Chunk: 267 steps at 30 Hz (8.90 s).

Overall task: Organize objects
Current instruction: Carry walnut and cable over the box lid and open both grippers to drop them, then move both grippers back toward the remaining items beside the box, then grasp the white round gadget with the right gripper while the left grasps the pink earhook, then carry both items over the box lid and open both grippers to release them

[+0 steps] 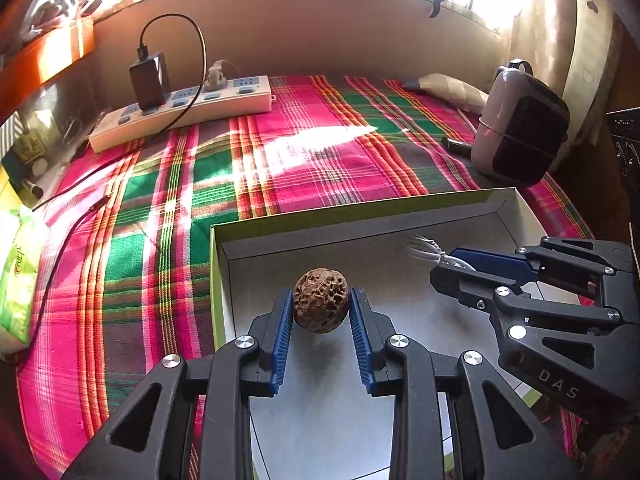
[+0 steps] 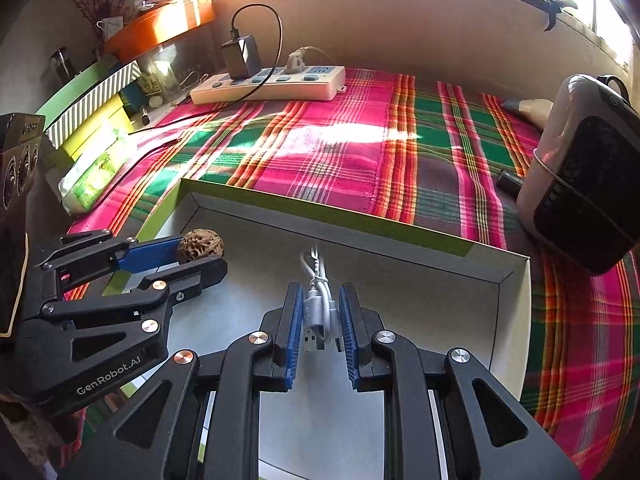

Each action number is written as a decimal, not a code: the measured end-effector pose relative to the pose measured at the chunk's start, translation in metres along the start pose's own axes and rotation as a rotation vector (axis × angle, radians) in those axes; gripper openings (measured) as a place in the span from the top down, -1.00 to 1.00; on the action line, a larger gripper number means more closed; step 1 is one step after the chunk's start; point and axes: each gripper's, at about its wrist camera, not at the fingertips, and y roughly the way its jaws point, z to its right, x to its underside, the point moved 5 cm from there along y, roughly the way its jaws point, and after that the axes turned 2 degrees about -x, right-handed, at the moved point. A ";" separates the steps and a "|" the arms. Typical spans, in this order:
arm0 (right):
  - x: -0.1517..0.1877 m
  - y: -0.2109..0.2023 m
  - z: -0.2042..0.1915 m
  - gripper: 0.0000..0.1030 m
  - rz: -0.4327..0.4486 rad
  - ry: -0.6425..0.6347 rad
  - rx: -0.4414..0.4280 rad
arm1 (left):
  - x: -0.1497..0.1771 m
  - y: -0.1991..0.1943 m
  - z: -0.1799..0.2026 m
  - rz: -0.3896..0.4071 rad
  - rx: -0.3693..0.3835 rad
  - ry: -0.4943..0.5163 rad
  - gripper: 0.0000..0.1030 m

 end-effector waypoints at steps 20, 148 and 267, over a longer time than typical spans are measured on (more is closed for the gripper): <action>0.002 0.008 -0.001 0.62 -0.021 -0.026 0.046 | -0.002 0.002 0.002 0.001 -0.016 0.007 0.43; 0.139 -0.101 0.054 0.43 0.138 0.221 0.083 | 0.108 -0.065 0.014 0.061 0.033 0.048 0.22; 0.010 -0.016 0.050 0.45 0.058 0.166 -0.008 | 0.000 0.004 0.027 0.008 0.038 0.045 0.59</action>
